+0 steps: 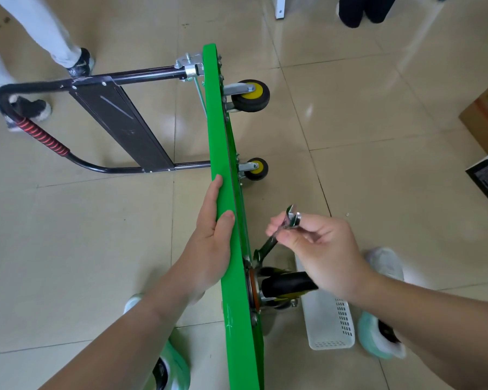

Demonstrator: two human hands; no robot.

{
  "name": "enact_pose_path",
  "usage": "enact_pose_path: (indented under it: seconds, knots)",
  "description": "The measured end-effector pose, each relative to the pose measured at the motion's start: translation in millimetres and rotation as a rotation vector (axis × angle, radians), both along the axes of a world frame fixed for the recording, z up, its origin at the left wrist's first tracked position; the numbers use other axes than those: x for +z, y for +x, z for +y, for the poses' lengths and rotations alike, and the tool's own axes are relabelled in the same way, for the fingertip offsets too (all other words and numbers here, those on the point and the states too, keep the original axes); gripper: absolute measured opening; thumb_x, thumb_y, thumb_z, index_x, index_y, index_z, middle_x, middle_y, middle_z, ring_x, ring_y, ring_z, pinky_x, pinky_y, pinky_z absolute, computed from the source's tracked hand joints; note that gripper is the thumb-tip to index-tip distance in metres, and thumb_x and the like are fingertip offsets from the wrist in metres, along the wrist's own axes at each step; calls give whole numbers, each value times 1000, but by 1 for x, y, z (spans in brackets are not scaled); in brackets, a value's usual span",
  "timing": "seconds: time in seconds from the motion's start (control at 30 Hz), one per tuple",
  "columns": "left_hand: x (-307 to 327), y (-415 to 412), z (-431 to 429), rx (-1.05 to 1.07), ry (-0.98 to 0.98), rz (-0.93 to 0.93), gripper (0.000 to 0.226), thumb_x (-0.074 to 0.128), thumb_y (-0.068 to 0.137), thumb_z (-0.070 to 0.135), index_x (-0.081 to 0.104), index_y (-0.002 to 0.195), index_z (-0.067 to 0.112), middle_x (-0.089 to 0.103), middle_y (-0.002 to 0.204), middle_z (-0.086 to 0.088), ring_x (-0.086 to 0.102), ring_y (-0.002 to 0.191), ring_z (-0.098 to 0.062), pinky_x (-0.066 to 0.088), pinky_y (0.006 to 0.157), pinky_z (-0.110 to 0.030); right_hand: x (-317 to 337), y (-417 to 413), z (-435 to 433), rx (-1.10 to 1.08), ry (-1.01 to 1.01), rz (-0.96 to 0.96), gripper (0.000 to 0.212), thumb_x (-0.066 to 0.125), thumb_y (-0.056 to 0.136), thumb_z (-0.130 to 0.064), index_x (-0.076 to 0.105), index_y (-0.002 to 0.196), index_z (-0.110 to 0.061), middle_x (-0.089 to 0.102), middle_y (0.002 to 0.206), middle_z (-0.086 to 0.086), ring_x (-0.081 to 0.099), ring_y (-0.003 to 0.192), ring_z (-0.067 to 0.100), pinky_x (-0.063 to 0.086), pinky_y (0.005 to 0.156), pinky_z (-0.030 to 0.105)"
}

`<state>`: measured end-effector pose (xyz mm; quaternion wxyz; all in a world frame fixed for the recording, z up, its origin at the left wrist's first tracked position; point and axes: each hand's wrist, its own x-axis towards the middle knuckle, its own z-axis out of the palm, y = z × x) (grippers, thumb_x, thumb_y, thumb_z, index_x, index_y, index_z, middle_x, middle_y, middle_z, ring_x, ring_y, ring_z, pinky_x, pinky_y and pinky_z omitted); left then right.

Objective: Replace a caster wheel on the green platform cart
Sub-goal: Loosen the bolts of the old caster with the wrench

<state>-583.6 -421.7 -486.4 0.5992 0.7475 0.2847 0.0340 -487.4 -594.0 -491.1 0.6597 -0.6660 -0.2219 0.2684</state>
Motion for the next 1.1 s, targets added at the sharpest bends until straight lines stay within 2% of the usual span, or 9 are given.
enact_pose_path:
  seconds: [0.1, 0.27, 0.4, 0.53, 0.7, 0.8, 0.93, 1.03, 1.1]
  knots:
    - [-3, 0, 1, -5, -11, -2, 56, 30, 113, 30, 13, 153, 65, 26, 163, 23, 38, 144, -1, 31, 124, -39, 5, 21, 7, 24, -101, 53, 19, 66, 91, -1, 75, 97, -17, 78, 96, 1, 74, 94, 14, 59, 82, 26]
    - [-3, 2, 1, 3, -19, -13, 54, 33, 108, 42, 14, 149, 70, 28, 163, 23, 38, 146, -5, 32, 124, -43, -2, 45, 30, -8, -145, 224, 18, 64, 93, 1, 72, 91, -15, 76, 86, 2, 76, 83, 17, 61, 73, 27]
    - [-1, 1, 1, -2, 0, 1, 57, 31, 113, 30, 12, 154, 63, 24, 163, 27, 33, 146, 3, 28, 126, -38, -13, 50, 47, 49, -181, 310, 12, 64, 94, -2, 72, 93, -11, 75, 84, 3, 76, 81, 23, 62, 79, 36]
    - [2, 1, 1, -13, 10, 18, 58, 31, 112, 25, 10, 157, 57, 22, 161, 28, 31, 141, 14, 24, 124, -27, -19, 50, 64, 84, -246, 341, 8, 65, 95, -9, 73, 94, -11, 75, 83, 4, 75, 77, 20, 61, 72, 31]
    - [3, 1, 1, -19, -3, 27, 58, 31, 113, 27, 10, 156, 60, 19, 164, 27, 28, 146, 7, 24, 125, -30, -23, 55, 78, 116, -284, 410, 14, 64, 96, -9, 70, 83, -6, 73, 78, 10, 74, 71, 24, 63, 72, 35]
    - [2, 1, 1, -12, -7, 23, 59, 31, 112, 27, 11, 155, 61, 21, 163, 26, 31, 144, 8, 26, 125, -32, -23, 53, 81, 156, -293, 374, 14, 62, 97, -8, 72, 87, -6, 74, 84, 11, 74, 76, 25, 62, 76, 36]
    - [2, 1, 1, -9, -13, 17, 58, 31, 113, 27, 11, 155, 61, 22, 160, 28, 33, 139, 15, 26, 124, -28, -21, 50, 82, 187, -291, 323, 19, 62, 97, -8, 72, 112, 0, 75, 104, 16, 74, 88, 25, 62, 83, 37]
    - [-1, 1, 1, -11, -16, 17, 57, 31, 113, 29, 11, 155, 62, 22, 163, 26, 33, 145, 4, 30, 125, -35, -15, 45, 76, 178, -276, 286, 17, 63, 97, -8, 73, 110, -6, 76, 103, 11, 74, 93, 22, 61, 85, 36]
    - [-1, 1, 1, -7, -13, 13, 57, 31, 113, 28, 11, 155, 61, 23, 163, 25, 33, 145, 5, 29, 125, -35, -11, 38, 69, 149, -249, 257, 14, 63, 96, -7, 74, 100, -14, 77, 98, 5, 74, 94, 18, 61, 84, 33]
